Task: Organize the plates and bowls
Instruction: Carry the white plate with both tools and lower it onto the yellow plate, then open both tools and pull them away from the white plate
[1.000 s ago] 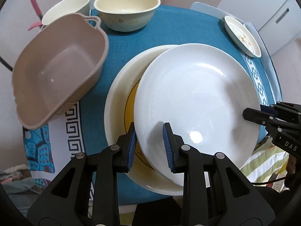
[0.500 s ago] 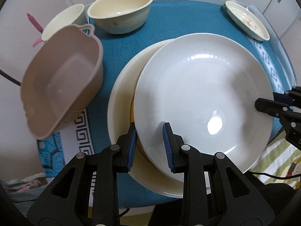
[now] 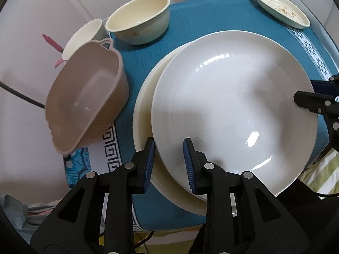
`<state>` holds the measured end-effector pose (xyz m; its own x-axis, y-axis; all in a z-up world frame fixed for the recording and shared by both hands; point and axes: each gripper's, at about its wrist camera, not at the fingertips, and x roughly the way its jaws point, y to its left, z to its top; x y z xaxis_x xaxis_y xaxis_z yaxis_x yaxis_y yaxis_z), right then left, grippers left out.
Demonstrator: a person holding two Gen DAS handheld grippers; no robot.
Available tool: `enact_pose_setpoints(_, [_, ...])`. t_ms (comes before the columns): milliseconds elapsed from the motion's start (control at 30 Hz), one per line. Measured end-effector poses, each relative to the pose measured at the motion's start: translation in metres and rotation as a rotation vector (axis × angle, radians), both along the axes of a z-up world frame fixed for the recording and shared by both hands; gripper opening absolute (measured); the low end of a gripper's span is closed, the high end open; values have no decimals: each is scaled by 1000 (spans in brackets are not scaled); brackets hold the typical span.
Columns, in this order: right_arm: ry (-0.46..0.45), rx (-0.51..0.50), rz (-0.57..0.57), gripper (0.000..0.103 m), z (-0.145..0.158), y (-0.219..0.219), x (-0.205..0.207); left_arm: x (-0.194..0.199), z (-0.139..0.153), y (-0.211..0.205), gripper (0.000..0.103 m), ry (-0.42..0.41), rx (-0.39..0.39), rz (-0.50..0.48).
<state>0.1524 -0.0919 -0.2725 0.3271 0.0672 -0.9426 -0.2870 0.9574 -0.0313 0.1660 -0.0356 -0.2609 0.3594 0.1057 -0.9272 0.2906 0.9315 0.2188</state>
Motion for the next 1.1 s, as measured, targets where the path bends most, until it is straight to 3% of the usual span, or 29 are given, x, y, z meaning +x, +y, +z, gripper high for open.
enact_pose_setpoints(567, [-7,-63,41,16,1,11,6,-13,4,-7,25,-48,85,-5])
enact_pose_setpoints(867, [-8,-67,33,16,1,11,5,-13,7,-2,25,-31,36,6])
enact_pose_setpoints(1000, [-44,13,-15,16,20,0,5,-4,27,8,25,-40,-35,32])
enact_pose_setpoints(1067, [-68,46,-41,16,32,-7,6,0,47,10,29,-80,-79,34])
enact_pose_setpoints(1100, [-83,72,-63,16,40,-13,7,1,57,10,43,-103,-100,32])
